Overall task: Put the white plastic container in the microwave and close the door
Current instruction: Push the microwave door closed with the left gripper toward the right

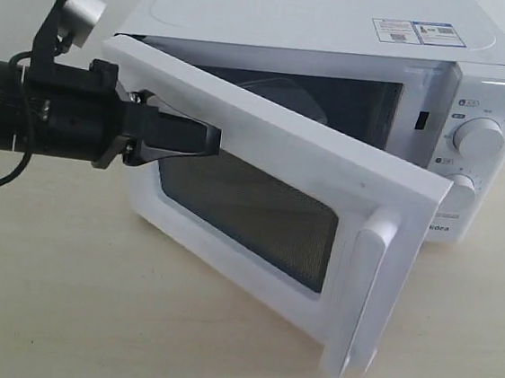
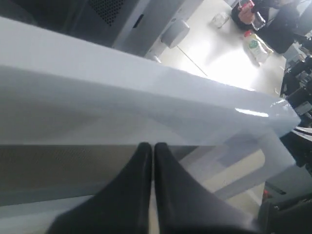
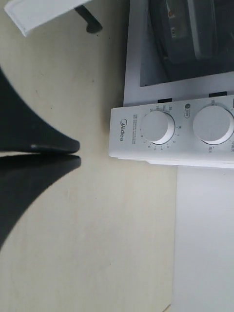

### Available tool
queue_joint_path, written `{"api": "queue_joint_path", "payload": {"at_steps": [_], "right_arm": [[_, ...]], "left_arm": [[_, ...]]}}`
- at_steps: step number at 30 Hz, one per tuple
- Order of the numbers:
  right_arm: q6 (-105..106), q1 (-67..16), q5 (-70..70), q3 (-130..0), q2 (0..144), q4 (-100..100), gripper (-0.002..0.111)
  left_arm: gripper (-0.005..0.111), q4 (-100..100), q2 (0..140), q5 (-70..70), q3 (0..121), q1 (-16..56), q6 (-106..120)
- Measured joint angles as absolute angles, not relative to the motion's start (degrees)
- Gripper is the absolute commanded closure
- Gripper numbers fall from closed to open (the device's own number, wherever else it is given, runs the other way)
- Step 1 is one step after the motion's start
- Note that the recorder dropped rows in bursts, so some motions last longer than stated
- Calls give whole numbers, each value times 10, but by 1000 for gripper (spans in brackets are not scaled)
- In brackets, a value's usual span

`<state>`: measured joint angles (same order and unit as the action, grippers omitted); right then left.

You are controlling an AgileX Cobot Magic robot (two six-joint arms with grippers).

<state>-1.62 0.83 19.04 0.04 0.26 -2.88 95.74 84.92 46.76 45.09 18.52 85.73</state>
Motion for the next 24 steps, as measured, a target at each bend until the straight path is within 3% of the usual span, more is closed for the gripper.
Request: {"api": "queue_joint_path", "payload": {"at_steps": [11, 24], "right_arm": [[-16, 8, 190, 0, 3, -29, 108], [-16, 8, 190, 0, 3, -29, 108]], "left_arm": [[102, 987, 885, 376, 508, 240, 906], [102, 992, 968, 322, 603, 247, 893]]}}
